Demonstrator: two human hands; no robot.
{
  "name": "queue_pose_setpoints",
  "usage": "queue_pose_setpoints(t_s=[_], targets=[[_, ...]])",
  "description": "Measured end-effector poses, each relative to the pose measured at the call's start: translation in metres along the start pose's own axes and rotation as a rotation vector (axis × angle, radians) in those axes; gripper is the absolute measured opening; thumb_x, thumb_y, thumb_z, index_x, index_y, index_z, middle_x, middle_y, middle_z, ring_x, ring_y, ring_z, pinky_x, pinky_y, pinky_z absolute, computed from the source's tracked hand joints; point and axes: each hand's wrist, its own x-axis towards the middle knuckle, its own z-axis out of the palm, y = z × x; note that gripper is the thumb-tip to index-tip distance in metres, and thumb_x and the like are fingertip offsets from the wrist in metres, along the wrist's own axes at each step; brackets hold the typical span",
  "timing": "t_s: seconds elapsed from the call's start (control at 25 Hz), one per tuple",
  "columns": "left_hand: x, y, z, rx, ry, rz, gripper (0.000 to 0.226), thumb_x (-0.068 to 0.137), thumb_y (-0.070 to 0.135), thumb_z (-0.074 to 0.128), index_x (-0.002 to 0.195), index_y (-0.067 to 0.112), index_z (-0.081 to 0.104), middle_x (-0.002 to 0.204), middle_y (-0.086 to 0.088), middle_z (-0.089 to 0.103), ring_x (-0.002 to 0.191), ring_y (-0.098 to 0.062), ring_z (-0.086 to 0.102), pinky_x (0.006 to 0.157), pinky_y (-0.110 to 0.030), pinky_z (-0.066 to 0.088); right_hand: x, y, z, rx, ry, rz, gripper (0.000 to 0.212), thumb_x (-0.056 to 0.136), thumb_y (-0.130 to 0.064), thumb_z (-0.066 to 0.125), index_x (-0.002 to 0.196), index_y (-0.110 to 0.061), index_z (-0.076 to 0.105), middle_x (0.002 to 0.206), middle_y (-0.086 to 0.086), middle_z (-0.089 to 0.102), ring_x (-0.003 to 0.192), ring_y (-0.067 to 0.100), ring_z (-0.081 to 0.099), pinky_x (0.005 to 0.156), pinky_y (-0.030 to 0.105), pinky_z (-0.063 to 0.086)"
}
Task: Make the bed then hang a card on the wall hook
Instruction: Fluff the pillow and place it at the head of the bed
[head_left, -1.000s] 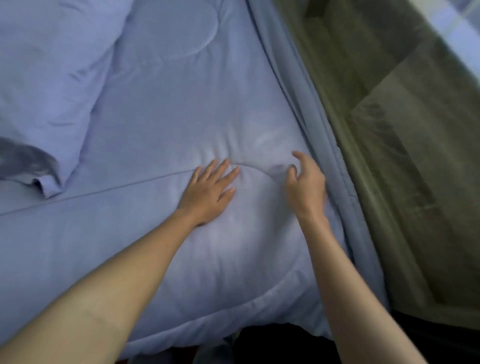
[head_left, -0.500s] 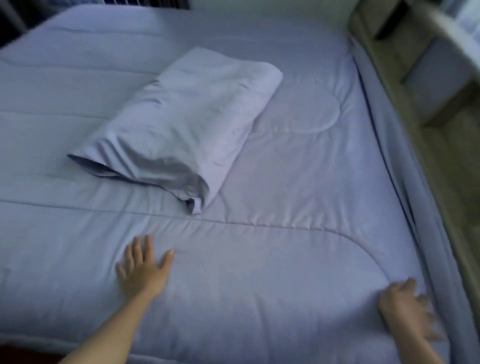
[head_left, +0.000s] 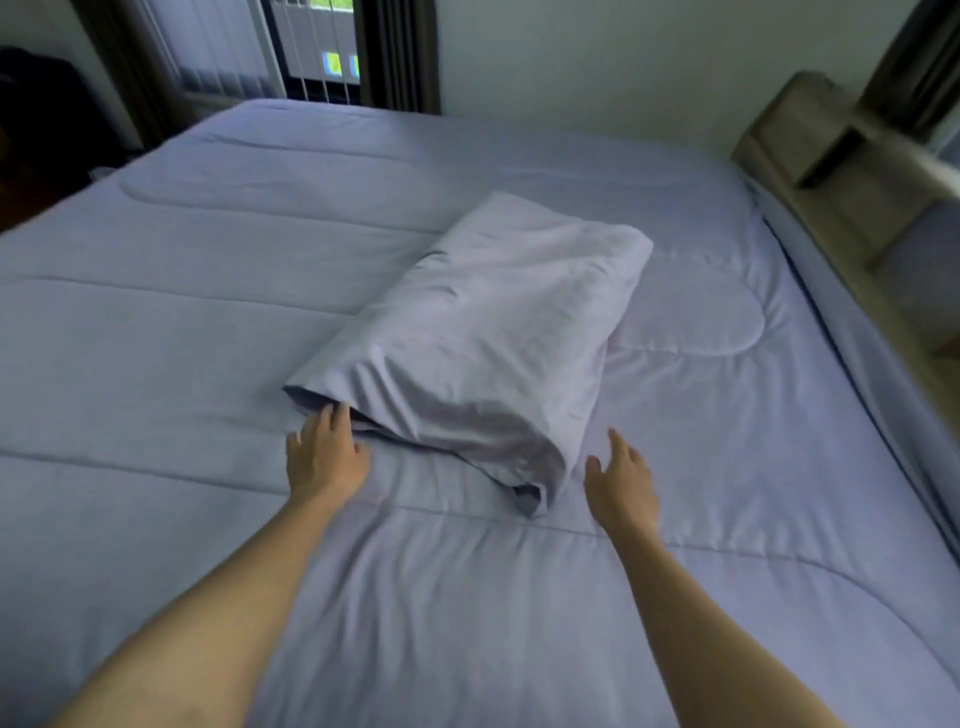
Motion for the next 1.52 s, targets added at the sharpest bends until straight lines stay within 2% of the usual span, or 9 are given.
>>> queue_pose_setpoints(t_s=[0.24,0.36,0.44,0.52,0.76,0.92,1.04,1.24,1.52], targets=[[0.119,-0.005,-0.017,-0.124,0.037,-0.034,0.072,0.091,0.047,0.046,0.146,0.005,0.026,0.148,-0.018,0.035,0.139,-0.033,0.03,0.111,-0.05,0.025,0.05,-0.079,0.039,0.323,-0.018,0.082,0.08,0.086,-0.052,0.056,0.147,-0.013,0.023,0.149,0.018,0.035,0.134,0.037,0.039,0.106,0.044,0.036],[0.16,-0.014,0.002,-0.1,-0.186,-0.04,0.096,0.083,0.074,0.035,0.15,0.008,0.016,0.154,-0.018,0.028,0.144,-0.033,0.025,0.116,-0.05,0.014,0.068,-0.08,0.06,0.375,-0.044,0.148,0.085,0.081,-0.055,0.064,0.141,-0.004,0.03,0.14,0.022,0.045,0.127,0.038,0.046,0.099,0.039,0.04],[0.166,-0.012,0.016,-0.325,-0.303,-0.064,0.107,0.074,0.083,0.034,0.147,0.006,0.024,0.149,-0.024,0.037,0.138,-0.038,0.036,0.115,-0.046,0.026,0.081,-0.076,0.067,0.407,-0.019,0.211,0.089,0.08,-0.064,0.058,0.14,-0.002,0.035,0.138,0.021,0.049,0.124,0.038,0.049,0.1,0.04,0.041],[0.164,-0.003,0.023,-0.474,-0.246,-0.076,0.098,0.076,0.079,0.04,0.141,0.005,0.034,0.143,-0.025,0.044,0.131,-0.04,0.044,0.106,-0.044,0.037,0.091,-0.072,0.067,0.454,0.014,0.298,0.088,0.079,-0.069,0.054,0.135,-0.001,0.044,0.13,0.019,0.056,0.118,0.038,0.054,0.098,0.04,0.045],[0.153,0.016,0.0,-0.24,-0.003,0.088,0.043,0.093,0.043,0.042,0.123,0.014,0.048,0.13,-0.019,0.057,0.117,-0.041,0.053,0.093,-0.044,0.044,0.109,-0.072,0.057,0.423,-0.006,0.232,0.059,0.088,-0.042,0.061,0.125,0.003,0.052,0.109,0.016,0.058,0.098,0.033,0.057,0.084,0.039,0.048],[0.136,0.014,-0.018,-0.234,-0.064,0.115,0.038,0.095,0.037,0.038,0.124,0.015,0.051,0.129,-0.02,0.058,0.116,-0.041,0.055,0.095,-0.045,0.046,0.094,-0.077,0.032,0.45,-0.035,0.2,0.049,0.086,-0.031,0.066,0.117,0.006,0.057,0.096,0.016,0.055,0.082,0.029,0.053,0.064,0.033,0.044],[0.107,0.001,-0.034,-0.29,-0.104,0.147,0.037,0.095,0.036,0.042,0.123,0.015,0.053,0.125,-0.02,0.061,0.111,-0.041,0.057,0.092,-0.045,0.048,0.059,-0.074,0.002,0.486,-0.053,0.154,0.038,0.085,-0.026,0.067,0.105,0.005,0.059,0.087,0.015,0.056,0.066,0.026,0.051,0.05,0.028,0.036],[-0.011,-0.014,-0.056,-0.348,-0.031,0.205,0.033,0.094,0.033,0.048,0.119,0.013,0.056,0.114,-0.021,0.065,0.102,-0.042,0.06,0.081,-0.043,0.049,-0.041,-0.024,-0.047,0.507,-0.243,0.185,0.017,0.087,-0.022,0.067,0.083,-0.008,0.06,0.082,0.01,0.056,0.067,0.02,0.05,0.057,0.027,0.04],[-0.218,-0.029,-0.042,-0.33,0.016,0.249,0.036,0.091,0.036,0.047,0.097,0.004,0.063,0.089,-0.022,0.069,0.08,-0.044,0.063,0.062,-0.039,0.047,-0.144,0.088,-0.073,0.427,-0.414,0.211,0.025,0.088,-0.025,0.067,0.105,-0.007,0.062,0.091,0.005,0.063,0.08,0.019,0.059,0.066,0.029,0.05]])
